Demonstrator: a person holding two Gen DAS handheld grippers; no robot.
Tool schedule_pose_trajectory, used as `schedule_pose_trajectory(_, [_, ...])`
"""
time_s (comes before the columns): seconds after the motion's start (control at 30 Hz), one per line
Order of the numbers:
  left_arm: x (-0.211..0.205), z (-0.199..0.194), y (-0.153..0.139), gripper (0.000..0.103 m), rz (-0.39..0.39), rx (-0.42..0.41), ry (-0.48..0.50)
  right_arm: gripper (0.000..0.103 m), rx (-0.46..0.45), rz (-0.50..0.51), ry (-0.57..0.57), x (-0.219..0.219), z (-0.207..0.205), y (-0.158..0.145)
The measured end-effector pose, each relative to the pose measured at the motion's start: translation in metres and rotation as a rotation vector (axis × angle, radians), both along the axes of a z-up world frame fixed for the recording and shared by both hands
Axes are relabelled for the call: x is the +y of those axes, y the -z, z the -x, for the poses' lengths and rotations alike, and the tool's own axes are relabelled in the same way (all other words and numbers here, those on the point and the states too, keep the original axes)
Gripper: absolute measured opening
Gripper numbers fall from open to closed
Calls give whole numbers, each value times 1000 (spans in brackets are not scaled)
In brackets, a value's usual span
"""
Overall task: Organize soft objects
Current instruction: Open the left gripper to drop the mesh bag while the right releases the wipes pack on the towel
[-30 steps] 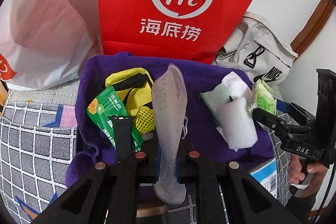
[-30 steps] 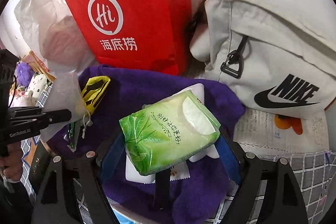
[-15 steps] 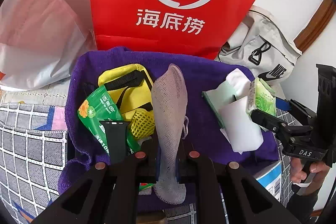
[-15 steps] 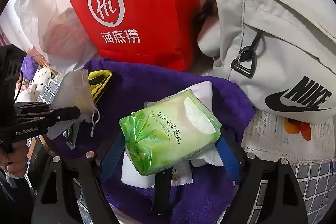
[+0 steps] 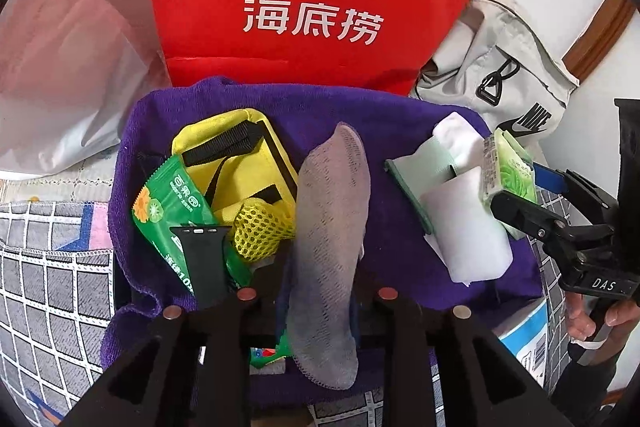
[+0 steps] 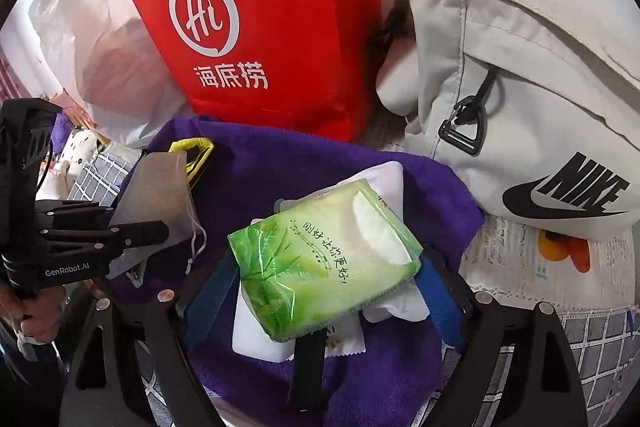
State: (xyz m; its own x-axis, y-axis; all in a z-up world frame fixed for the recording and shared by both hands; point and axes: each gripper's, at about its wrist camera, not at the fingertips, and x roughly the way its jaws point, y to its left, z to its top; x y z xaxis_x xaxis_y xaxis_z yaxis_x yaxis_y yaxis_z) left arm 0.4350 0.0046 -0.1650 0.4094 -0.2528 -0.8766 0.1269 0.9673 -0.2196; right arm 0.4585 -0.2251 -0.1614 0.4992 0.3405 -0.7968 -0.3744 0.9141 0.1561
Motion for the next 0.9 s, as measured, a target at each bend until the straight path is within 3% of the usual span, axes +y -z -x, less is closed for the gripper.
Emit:
schedule_pose_trajectory(0.07, [0, -1, 1, 25, 2, 1, 0, 89, 4, -20, 7, -3, 0, -1])
schedule_pose_trajectory(0.13, [1, 1, 1, 40, 5, -5, 2, 89, 4, -27, 11, -5, 1, -2])
schedule_pose_trajectory(0.27, [-4, 2, -2, 46, -3, -28, 13, 89, -4, -26, 19, -7, 2, -4])
schedule_pose_trajectory(0.37, [-3, 2, -5, 60, -16, -41, 6, 89, -13, -20, 21, -6, 4, -7])
schedule_pose_trajectory(0.53, [5, 3, -10, 68, -6, -51, -27, 89, -22, -10, 35, -6, 7, -14])
schedule_pose_trajectory(0.9, [16, 18, -27, 68, -7, -56, -61, 89, -16, -16, 74, -10, 19, -31])
